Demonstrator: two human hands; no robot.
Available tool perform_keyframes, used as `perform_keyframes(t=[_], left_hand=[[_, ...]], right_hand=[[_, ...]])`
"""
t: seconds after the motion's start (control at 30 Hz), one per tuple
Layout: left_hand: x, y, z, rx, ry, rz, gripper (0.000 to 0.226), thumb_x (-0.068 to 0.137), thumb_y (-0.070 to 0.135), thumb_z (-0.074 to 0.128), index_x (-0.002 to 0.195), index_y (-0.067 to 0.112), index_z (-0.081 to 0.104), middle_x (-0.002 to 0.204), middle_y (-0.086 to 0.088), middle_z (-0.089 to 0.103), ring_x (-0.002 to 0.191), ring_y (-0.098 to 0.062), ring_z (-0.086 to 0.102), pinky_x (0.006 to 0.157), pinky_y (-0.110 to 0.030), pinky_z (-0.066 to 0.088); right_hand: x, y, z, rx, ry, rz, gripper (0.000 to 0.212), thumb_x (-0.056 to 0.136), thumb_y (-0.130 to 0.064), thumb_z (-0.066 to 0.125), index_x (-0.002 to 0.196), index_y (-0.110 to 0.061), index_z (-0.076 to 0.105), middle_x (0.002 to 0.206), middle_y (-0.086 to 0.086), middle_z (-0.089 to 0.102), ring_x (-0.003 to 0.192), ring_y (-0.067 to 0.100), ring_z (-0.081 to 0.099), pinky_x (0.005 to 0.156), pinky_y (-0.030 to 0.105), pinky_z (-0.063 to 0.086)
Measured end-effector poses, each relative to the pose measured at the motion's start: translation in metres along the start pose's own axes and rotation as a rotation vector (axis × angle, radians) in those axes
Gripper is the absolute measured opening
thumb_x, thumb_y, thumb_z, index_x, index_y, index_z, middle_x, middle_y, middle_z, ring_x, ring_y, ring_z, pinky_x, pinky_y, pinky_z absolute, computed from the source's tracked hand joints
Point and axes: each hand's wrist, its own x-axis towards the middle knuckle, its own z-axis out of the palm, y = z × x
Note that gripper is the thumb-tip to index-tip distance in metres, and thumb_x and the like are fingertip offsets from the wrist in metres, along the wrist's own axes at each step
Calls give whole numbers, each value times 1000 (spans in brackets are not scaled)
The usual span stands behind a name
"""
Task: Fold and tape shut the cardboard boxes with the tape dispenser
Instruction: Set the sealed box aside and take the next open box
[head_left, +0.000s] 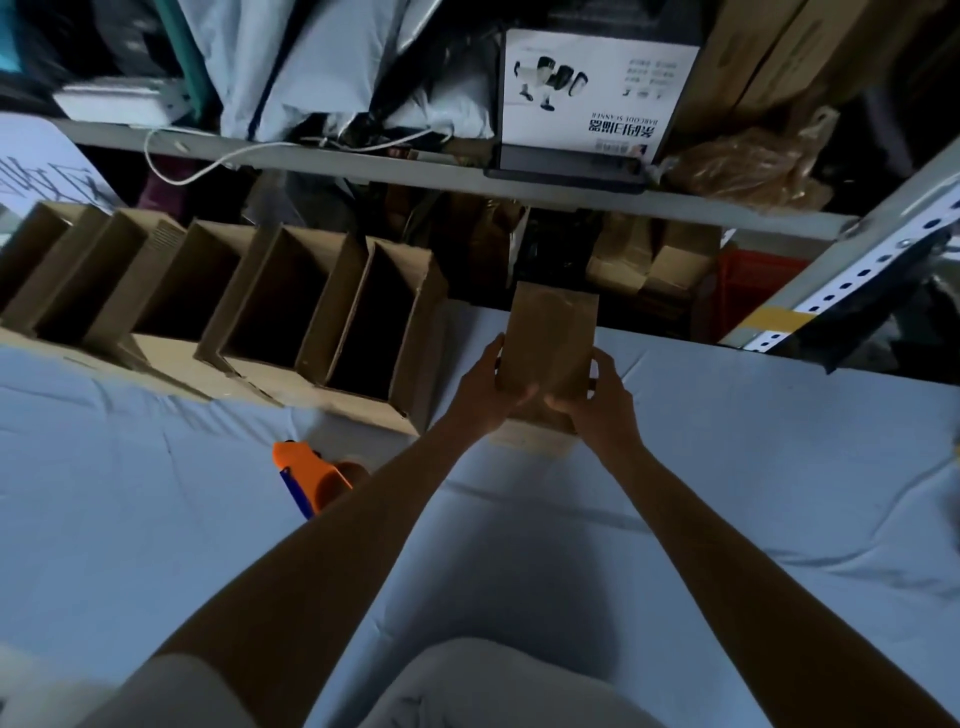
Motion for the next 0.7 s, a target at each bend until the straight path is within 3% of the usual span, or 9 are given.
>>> perform_keyframes(t=[0.1, 0.2, 0.27, 0.33, 0.43, 0.5, 0.57, 0.7], left_hand=[[-4, 8, 2, 172, 49, 14, 84, 83, 20, 72, 150, 19, 21, 133, -13, 51, 112, -30, 57, 87, -32, 51], [-19, 20, -6, 287, 137, 143, 67, 85, 18, 70, 142, 11, 36, 130, -10, 53, 111, -23, 57, 90, -32, 50], [-33, 31, -25, 429, 284, 325, 48, 88, 18, 65, 132, 14, 46, 123, -5, 54, 103, -17, 56, 79, -22, 46], [-45, 40, -55, 630, 447, 423, 35, 92, 22, 56, 126, 20, 48, 122, -2, 53, 100, -16, 56, 73, -25, 47], [-62, 42, -104, 770, 508, 305, 35, 92, 23, 54, 127, 20, 49, 128, -7, 50, 113, -26, 53, 86, -44, 51], [-75, 33, -131, 833, 508, 185, 46, 88, 14, 58, 133, 17, 46, 129, -10, 47, 115, -28, 51, 90, -42, 50], [-84, 23, -148, 866, 487, 129, 50, 86, 6, 56, 135, 13, 42, 122, -14, 50, 107, -30, 54, 84, -40, 50], [-80, 17, -156, 869, 349, 112, 30, 90, 7, 53, 119, 6, 50, 106, -16, 61, 91, -32, 62, 78, -41, 53]], right_hand=[[-5, -2, -1, -41, -10, 2, 84, 79, -30, 73, 148, -25, 25, 127, 11, 56, 107, 30, 59, 90, 50, 51], [-12, -5, -3, -140, -16, -14, 75, 83, -37, 69, 143, -16, 31, 128, 12, 55, 113, 32, 56, 92, 48, 48], [-18, -10, -5, -367, 22, -80, 68, 86, -39, 64, 138, -8, 34, 128, 15, 48, 116, 34, 50, 89, 46, 48], [-25, -16, -6, -607, 94, -240, 61, 90, -31, 60, 137, -1, 33, 133, 19, 39, 122, 34, 42, 85, 42, 48], [-36, -31, 0, -729, 85, -445, 58, 91, -13, 56, 140, 4, 30, 139, 26, 32, 128, 36, 35, 90, 36, 49], [-46, -41, 10, -705, 25, -504, 59, 92, -13, 54, 142, 4, 28, 139, 26, 33, 125, 35, 38, 93, 35, 45], [-56, -52, 25, -650, 2, -553, 50, 91, -10, 53, 137, 2, 38, 131, 22, 45, 118, 32, 46, 92, 32, 39], [-64, -65, 61, -790, -150, -648, 56, 89, -13, 54, 140, -5, 35, 141, 16, 37, 129, 29, 37, 102, 35, 37]])
